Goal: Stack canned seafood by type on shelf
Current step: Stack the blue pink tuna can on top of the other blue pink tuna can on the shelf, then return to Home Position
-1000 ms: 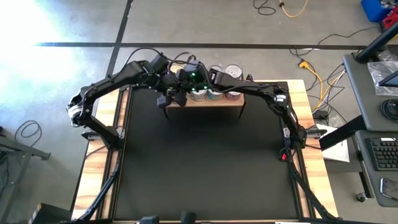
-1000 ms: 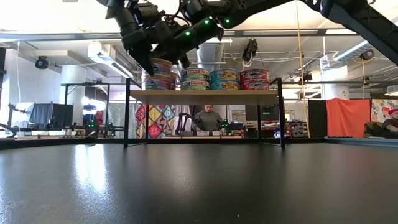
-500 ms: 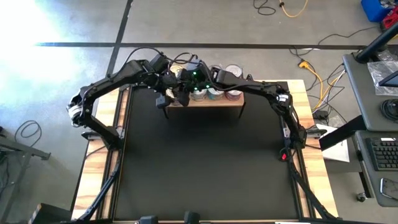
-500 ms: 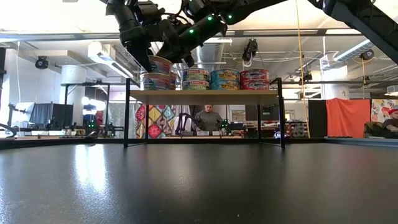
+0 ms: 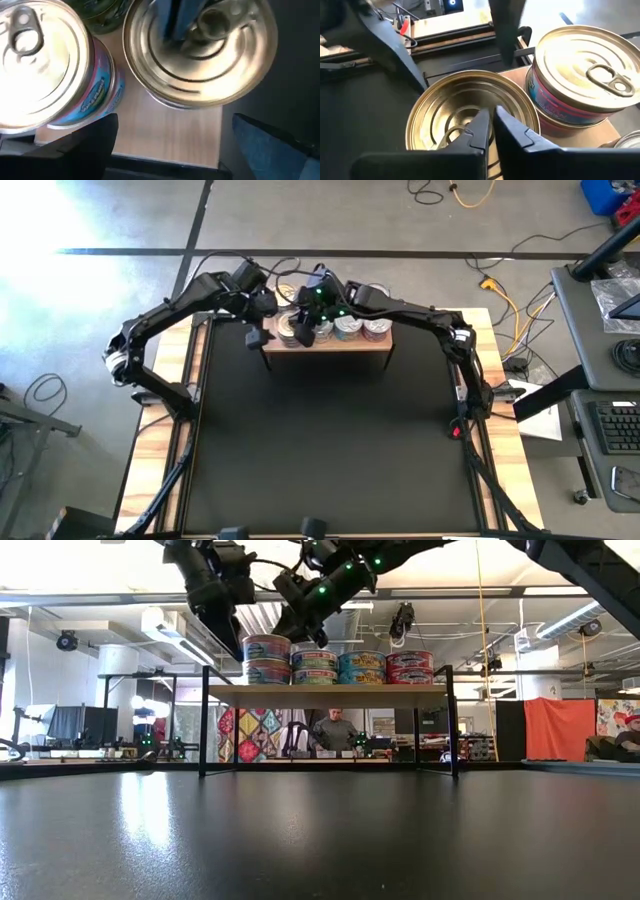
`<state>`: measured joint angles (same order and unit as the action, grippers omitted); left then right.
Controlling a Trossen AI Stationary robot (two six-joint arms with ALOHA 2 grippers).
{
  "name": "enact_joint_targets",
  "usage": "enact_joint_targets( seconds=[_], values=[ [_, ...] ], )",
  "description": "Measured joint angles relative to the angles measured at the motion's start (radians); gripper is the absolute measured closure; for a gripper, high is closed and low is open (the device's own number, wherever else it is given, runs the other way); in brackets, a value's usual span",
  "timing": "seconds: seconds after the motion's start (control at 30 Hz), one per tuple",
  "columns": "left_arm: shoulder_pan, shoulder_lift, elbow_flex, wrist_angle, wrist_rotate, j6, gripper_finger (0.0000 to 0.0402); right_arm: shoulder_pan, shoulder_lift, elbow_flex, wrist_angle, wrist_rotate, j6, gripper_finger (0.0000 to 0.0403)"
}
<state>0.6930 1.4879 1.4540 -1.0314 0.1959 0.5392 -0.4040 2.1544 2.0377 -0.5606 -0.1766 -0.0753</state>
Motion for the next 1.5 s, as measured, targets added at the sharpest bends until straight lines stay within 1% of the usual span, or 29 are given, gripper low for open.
enact_joint_targets(
  seconds=[0.13, 0.37, 0.47, 0.63, 0.77, 0.87, 1.1, 1.23, 1.37, 1.5],
  values=[
    [-0.003, -0.059, 0.000, -0.028, 0.005, -0.042, 0.0027, 0.000, 0.000, 0.000, 0.029, -0.002, 0.000, 0.0385],
    [-0.020, -0.193, -0.009, -0.029, 0.017, -0.167, 0.0027, 0.004, 0.029, -0.002, 0.112, -0.015, 0.021, 0.0385],
    [-0.025, -0.230, -0.010, -0.025, 0.018, -0.217, 0.0026, 0.006, 0.035, -0.002, 0.149, -0.015, 0.023, 0.0385],
    [-0.034, -0.267, -0.010, -0.022, 0.019, -0.234, 0.0026, 0.010, 0.035, 0.012, 0.211, -0.014, 0.050, 0.0385],
    [-0.042, -0.284, -0.011, 0.021, 0.031, -0.235, 0.0026, 0.013, 0.033, 0.064, 0.193, -0.015, 0.053, 0.0385],
    [-0.041, -0.306, -0.016, 0.062, 0.078, -0.239, 0.0027, 0.015, 0.034, 0.125, 0.141, -0.012, 0.035, 0.0385],
    [-0.040, -0.401, -0.092, 0.219, 0.083, -0.285, 0.0033, 0.017, 0.037, 0.210, 0.004, -0.004, 0.040, 0.0385],
    [-0.040, -0.436, -0.096, 0.281, 0.080, -0.313, 0.0034, 0.035, 0.041, 0.253, -0.012, 0.003, 0.049, 0.0385],
    [-0.040, -0.477, -0.099, 0.292, 0.084, -0.322, 0.0034, 0.059, 0.041, 0.291, -0.007, -0.005, 0.040, 0.0385],
    [-0.042, -0.533, -0.147, 0.303, 0.104, -0.383, 0.0034, 0.084, 0.033, 0.303, 0.001, -0.007, 0.051, 0.0385]
  ],
)
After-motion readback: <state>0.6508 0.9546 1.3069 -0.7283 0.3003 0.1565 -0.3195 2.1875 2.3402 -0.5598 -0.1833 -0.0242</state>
